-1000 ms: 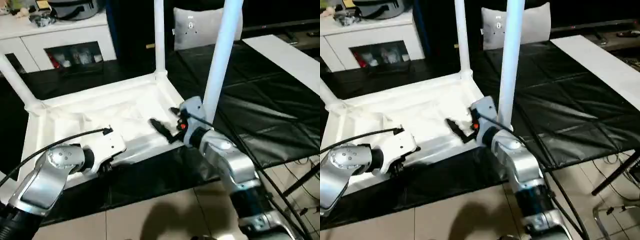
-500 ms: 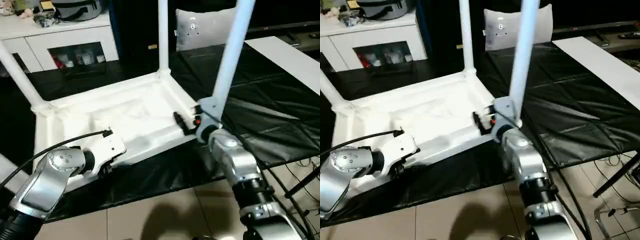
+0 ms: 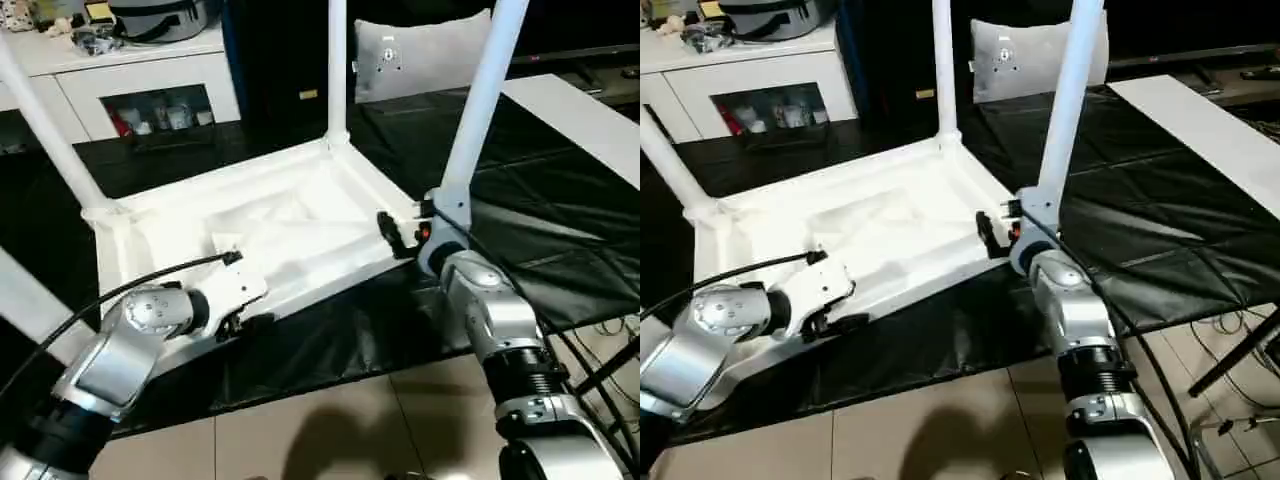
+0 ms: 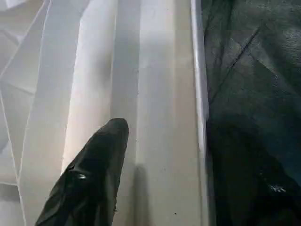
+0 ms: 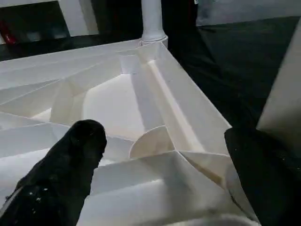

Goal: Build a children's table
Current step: Rotate table base

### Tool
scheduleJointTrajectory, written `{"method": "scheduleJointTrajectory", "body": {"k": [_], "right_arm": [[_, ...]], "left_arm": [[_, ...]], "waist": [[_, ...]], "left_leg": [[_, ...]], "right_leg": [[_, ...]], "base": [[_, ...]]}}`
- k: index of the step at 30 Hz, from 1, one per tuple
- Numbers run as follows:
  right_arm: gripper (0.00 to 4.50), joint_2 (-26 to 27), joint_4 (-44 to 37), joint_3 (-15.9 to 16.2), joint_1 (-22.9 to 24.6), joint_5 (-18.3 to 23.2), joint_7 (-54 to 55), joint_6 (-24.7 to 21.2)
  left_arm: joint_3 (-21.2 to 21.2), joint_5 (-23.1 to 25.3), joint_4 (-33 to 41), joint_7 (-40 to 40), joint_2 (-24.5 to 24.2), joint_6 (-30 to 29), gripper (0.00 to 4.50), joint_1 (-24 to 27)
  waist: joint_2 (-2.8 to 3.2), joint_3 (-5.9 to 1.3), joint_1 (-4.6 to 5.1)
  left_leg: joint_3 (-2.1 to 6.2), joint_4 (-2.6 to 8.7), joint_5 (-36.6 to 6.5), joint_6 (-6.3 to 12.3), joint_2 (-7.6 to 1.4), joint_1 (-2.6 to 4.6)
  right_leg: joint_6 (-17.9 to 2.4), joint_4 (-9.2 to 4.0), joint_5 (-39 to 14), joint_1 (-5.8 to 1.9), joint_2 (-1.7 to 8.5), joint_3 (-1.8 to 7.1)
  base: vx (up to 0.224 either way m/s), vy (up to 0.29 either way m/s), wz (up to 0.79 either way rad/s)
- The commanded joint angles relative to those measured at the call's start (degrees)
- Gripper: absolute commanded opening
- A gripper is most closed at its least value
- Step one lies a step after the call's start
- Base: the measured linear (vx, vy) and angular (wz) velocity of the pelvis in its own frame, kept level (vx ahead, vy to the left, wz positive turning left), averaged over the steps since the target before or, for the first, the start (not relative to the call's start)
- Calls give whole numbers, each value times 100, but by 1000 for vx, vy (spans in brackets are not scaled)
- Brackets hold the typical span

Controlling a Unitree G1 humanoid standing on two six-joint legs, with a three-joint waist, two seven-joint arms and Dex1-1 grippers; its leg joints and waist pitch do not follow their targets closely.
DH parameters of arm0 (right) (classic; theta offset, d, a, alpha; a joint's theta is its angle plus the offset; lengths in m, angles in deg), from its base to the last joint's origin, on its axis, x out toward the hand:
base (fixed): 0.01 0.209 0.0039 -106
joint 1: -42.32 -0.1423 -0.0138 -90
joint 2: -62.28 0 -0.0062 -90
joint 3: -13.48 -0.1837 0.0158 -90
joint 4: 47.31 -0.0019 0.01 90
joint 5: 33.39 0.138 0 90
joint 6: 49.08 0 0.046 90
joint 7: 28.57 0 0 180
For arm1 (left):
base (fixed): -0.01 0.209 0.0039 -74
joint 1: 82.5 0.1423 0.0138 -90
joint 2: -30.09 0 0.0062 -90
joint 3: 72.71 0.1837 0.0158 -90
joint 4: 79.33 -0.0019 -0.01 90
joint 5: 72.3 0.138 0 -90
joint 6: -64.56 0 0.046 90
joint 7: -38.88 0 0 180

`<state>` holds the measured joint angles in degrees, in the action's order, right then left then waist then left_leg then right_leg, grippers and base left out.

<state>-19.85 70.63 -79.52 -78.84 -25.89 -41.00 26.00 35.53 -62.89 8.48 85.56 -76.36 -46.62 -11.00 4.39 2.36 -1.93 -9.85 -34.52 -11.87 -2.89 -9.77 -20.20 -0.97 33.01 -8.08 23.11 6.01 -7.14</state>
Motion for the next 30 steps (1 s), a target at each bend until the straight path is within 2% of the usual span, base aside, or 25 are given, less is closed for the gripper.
{"method": "scheduleJointTrajectory", "body": {"k": [1,11,12,15,17,19,20,23,24,30], "right_arm": [[450,-186,-5,-266,91,22,111,-8],[450,-566,-189,-471,406,33,120,-145],[450,-602,-202,-485,449,35,122,-153],[450,-664,-251,-527,539,52,147,-174],[450,-716,-346,-561,633,77,179,-214],[450,-735,-408,-574,682,91,194,-239],[450,-744,-445,-574,702,95,205,-255],[450,-747,-558,-554,756,104,236,-298],[450,-731,-592,-540,767,96,245,-306],[450,-592,-785,-486,762,213,85,-352]], "left_arm": [[12,246,-291,-215,-31,162,294,-134],[6,445,-920,-655,21,662,294,-443],[1,469,-972,-705,23,705,294,-468],[2,521,-1081,-790,26,800,294,-525],[-26,557,-1207,-905,80,884,294,-595],[-33,562,-1299,-983,122,957,294,-646],[-37,551,-1353,-1037,163,998,294,-679],[-53,547,-1534,-1242,329,1113,294,-784],[-54,547,-1552,-1283,384,1135,294,-798],[-385,-1,-1258,-1480,919,929,294,-574]], "waist": [[-45,-325,47],[-88,-336,23],[-86,-337,2],[-97,-338,-4],[-84,-343,-10],[-100,-346,-20],[-78,-341,-7],[-99,-346,7],[-107,-347,39],[-120,-351,79]], "left_leg": [[113,462,-1628,113,-237,13],[109,458,-1569,133,-246,7],[93,447,-1589,134,-240,38],[107,455,-1525,143,-240,-4],[109,453,-1491,143,-246,-1],[100,445,-1449,164,-237,-9],[98,445,-1448,166,-231,-15],[104,438,-1420,166,-220,-31],[109,436,-1433,190,-222,-47],[107,418,-1383,281,-231,-74]], "right_leg": [[-677,-450,-2548,-250,279,312],[-630,-453,-2567,-248,274,307],[-617,-467,-2589,-221,267,312],[-603,-450,-2542,-255,273,308],[-617,-443,-2497,-257,281,309],[-622,-451,-2483,-258,283,307],[-607,-465,-2473,-257,268,304],[-605,-459,-2486,-276,276,293],[-588,-466,-2550,-282,283,283],[-601,-487,-2644,-276,295,268]], "base": [[0,0,0],[0,0,0],[0,0,0],[0,0,0],[0,0,0],[0,0,0],[0,0,0],[0,0,0],[0,0,0],[0,0,0]]}}
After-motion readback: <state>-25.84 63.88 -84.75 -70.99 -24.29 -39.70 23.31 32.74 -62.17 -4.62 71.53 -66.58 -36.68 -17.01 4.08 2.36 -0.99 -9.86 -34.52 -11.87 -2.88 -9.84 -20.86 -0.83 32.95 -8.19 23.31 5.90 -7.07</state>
